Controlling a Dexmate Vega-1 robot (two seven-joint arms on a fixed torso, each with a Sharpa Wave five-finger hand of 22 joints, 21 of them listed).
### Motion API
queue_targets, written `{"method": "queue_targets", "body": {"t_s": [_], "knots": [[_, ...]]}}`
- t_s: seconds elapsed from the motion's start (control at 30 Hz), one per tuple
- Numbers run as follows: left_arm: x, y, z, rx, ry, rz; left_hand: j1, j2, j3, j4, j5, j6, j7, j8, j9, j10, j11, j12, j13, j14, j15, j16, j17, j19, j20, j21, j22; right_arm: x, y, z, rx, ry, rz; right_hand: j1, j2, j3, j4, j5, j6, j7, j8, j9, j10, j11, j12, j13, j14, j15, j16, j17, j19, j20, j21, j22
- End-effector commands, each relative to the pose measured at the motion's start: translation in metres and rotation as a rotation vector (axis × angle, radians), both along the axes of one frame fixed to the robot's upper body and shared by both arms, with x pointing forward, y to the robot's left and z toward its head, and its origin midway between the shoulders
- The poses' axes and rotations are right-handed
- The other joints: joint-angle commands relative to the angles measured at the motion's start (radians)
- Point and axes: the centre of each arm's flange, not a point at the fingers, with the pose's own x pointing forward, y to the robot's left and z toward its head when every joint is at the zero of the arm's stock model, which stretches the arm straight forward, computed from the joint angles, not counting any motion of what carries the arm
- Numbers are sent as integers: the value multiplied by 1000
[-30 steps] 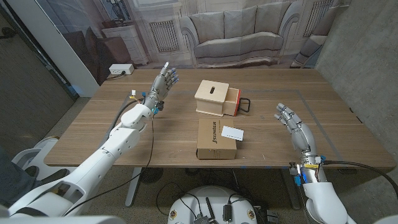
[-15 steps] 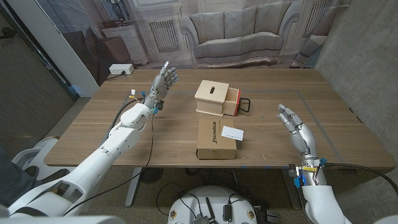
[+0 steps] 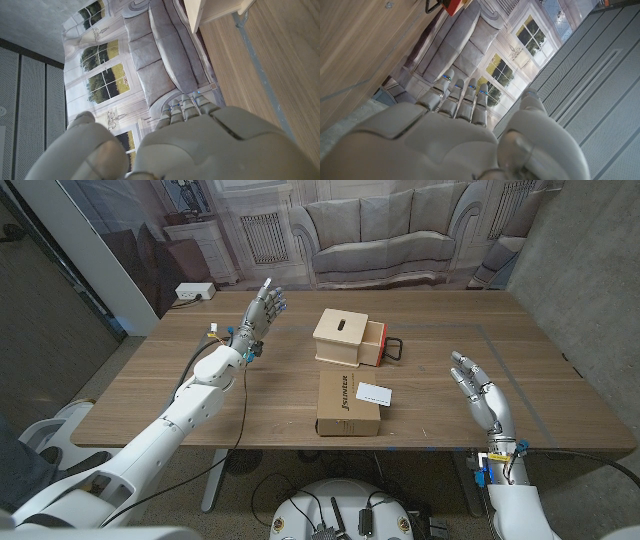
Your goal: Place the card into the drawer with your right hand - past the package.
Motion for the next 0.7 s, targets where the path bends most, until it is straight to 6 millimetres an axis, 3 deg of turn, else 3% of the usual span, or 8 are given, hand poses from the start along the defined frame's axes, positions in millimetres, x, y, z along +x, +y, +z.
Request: {"method": "queue_targets", "body": {"t_s": [0.03, 0.23, 0.7], "knots": [[0, -1, -2, -3, 2, 4, 5, 1, -5, -2, -5, 5, 3, 2, 6, 5, -10, 5, 4, 0, -7, 3, 3, -2, -34, -4, 3, -10, -2, -7, -35, -20, -103, 8, 2, 6, -4, 7, 14, -5, 7, 3, 5, -13, 4, 5, 16, -40, 3, 4, 16, -57, -4, 3], [-1, -2, -3, 1, 0, 8, 6, 1, -6, -2, -5, 6, 4, 2, 6, 5, -11, 5, 4, 0, -8, 2, 3, -1, -33, -4, 3, -15, -1, -10, -52, -43, -148, 10, 1, 6, -5, 9, 40, -21, 12, 4, 33, -23, 12, 5, 41, -56, 7, 6, 27, -59, -5, 4], [1, -5, -1, 2, -1, 9, 7, 3, -8, -2, -6, 7, 2, 2, 6, 6, -12, 4, 4, 0, -9, 2, 3, -2, -33, -4, 3, -23, 2, -8, -144, -92, -258, 14, -5, 6, -8, 14, 54, -32, 11, 3, 52, -31, 14, 5, 71, -75, 11, 6, 43, -70, -5, 4]]}}
